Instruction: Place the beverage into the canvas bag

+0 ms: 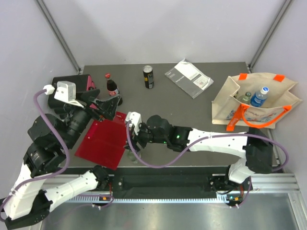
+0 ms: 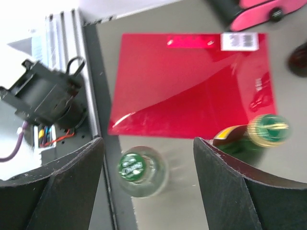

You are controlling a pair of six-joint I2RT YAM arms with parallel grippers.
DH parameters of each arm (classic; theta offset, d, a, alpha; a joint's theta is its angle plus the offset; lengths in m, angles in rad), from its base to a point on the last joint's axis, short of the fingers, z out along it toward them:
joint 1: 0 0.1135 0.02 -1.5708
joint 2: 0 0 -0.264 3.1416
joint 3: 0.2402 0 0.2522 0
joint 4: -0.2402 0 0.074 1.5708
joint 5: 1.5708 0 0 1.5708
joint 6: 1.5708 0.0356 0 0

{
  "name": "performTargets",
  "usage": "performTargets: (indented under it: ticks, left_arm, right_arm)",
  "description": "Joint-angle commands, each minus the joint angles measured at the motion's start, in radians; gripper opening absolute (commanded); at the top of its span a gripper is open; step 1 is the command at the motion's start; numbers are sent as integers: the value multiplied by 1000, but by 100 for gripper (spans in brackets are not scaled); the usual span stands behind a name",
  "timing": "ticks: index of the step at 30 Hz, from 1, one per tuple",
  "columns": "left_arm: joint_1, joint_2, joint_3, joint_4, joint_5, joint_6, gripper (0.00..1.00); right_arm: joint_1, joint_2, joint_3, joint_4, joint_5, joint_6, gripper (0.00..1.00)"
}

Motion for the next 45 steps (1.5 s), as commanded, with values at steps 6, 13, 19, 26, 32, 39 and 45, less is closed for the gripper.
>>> performTargets:
  ticks: [6, 13, 19, 26, 32, 39, 45]
  left_arm:
    - [-1, -43, 2, 41, -20, -3, 95]
    - [-1, -41, -6, 47, -26, 0, 95]
    - [-1, -35, -22, 56, -23, -2, 95]
    - [-1, -29, -44, 65, -31, -2, 95]
    - [-1, -29, -52, 67, -30, -5, 95]
    - [-1, -26, -75, 70, -37, -8, 95]
    - [-1, -24, -114, 65, -69, 17, 95]
  right_arm:
    - [83, 97, 37, 30, 65, -12, 76]
    - [94, 147, 25, 6, 100, -20, 82]
    - [104, 189, 20, -17, 171, -26, 82]
    - [111, 214, 19, -19, 174, -20, 82]
    - [109, 220, -6, -10, 178, -11, 81]
    - [109, 186, -36, -4, 189, -2, 46]
    - [111, 105, -121, -36, 246, 41, 20]
